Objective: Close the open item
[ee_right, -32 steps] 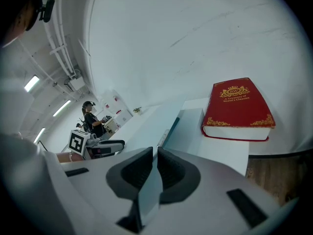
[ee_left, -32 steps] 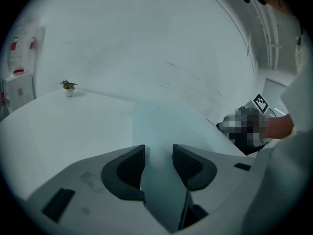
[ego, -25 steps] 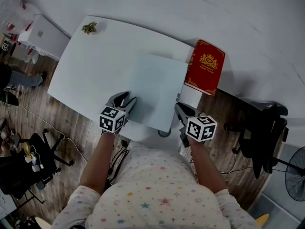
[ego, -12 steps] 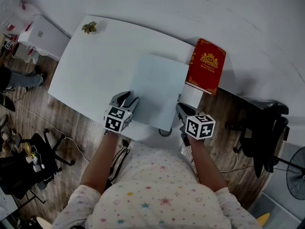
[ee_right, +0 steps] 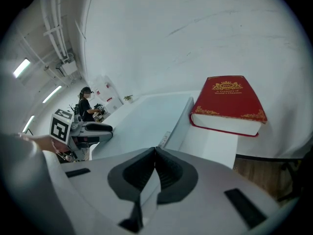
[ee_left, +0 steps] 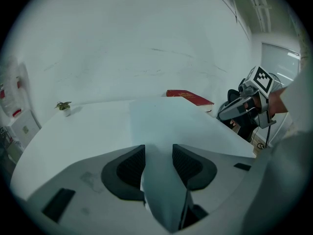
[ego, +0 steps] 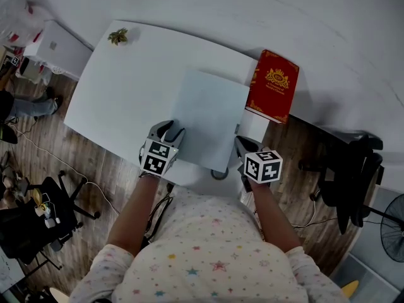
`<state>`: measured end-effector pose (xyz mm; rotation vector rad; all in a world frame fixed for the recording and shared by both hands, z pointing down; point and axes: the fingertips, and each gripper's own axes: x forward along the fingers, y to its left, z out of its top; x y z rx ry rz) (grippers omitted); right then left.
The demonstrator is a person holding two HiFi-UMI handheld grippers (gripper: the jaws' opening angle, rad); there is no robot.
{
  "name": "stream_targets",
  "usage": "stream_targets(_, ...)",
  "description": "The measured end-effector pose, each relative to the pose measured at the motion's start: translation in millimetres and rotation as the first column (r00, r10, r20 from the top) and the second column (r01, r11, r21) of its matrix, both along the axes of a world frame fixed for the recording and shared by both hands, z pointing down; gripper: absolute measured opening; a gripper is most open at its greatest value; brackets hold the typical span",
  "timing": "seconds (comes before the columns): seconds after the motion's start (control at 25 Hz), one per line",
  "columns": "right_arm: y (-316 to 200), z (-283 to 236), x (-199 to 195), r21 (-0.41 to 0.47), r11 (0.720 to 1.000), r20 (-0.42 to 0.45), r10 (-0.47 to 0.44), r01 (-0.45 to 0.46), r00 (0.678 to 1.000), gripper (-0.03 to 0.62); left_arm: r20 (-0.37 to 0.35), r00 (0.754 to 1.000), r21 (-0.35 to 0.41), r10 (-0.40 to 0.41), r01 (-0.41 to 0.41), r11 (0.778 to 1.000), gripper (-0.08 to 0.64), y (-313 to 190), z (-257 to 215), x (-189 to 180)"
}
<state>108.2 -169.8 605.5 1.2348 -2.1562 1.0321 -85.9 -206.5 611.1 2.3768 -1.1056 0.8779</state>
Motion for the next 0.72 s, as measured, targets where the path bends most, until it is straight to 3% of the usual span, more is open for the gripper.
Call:
stream_targets(0.24, -27, -5, 8, 0.041, 0.999, -0.014, 0.022, -0.021, 1.0, 0.037, 0.008, 1.0, 0.005, -0.001, 0.001, 1.0, 0.173, 0, 1, -1)
stream_targets(0.48, -43, 7, 1, 0.016, 1.0, -0.068, 0.015, -0.014, 0.998, 0.16, 0.002, 1.0, 0.01, -0.005, 0.005, 1.0, 0.173, 0, 1, 0)
stream_targets(0.72, -45, 14, 1, -0.003, 0.999, -0.064, 0.04, -0.04, 0.997, 0.166, 0.003, 1.0, 0.016, -0.005, 0.005, 1.0, 0.173, 0, 1, -1)
